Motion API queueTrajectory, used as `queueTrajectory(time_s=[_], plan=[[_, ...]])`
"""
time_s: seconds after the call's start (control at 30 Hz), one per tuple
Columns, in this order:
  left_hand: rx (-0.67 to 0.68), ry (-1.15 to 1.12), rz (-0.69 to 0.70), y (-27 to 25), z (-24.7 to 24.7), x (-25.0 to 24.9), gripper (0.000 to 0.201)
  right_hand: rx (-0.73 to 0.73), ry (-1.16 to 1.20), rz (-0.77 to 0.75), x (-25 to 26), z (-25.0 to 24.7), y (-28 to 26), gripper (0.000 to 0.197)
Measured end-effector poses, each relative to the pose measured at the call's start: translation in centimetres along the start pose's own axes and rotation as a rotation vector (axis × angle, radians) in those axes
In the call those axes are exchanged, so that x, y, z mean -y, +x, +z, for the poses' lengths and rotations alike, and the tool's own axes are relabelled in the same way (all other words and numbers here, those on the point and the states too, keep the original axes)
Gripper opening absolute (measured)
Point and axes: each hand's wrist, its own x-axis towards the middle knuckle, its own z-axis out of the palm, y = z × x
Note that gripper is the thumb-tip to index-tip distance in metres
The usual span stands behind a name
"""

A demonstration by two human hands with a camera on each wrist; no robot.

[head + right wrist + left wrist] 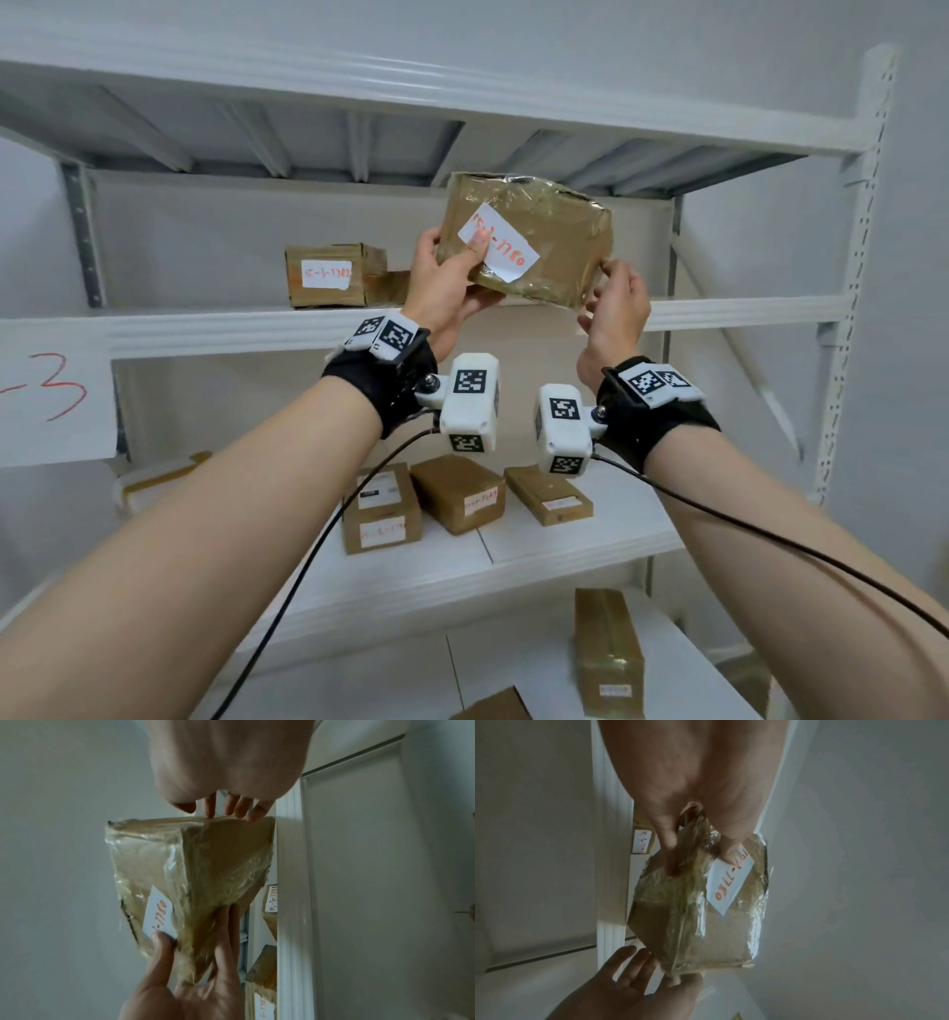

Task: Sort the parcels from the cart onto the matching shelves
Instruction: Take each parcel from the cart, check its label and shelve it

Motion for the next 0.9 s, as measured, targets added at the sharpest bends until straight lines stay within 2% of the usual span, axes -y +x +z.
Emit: queueTrajectory(time_s=[0.2,0.3,0.43,0.53,0.73,0.9], plan=[[-0.077,-0.003,-0.037,4.5,3.2,4.7,0.052,0.004,0.003,0.002,-2.0,-1.7,4.5,0.029],[-0.145,0.169,-0.064,6.2,3.9,5.9,0.062,0.016,-0.01,-0.018,-2.5,-2.0,6.5,0.027],[-0.196,0.347,-0.089,9.4,4.0,6.5,0.047,0.017,-0.011,-0.025,-3.3,-1.8,8.8,0.019],[-0.158,0.36,-0.129,11.3,3.9,6.3,0.042,0.003,-0.067,0.005,-3.9,-1.5,10.5,0.017],[-0.063,0.429,-0.194,13.4,4.0,6.3,0.043,0.029,-0.115,0.15,-4.0,0.0,12.3,0.033],[-0.028,0.512,-0.205,14.0,3.8,5.9,0.045,0.131,-0.177,0.124,-4.0,1.7,13.8,0.019]])
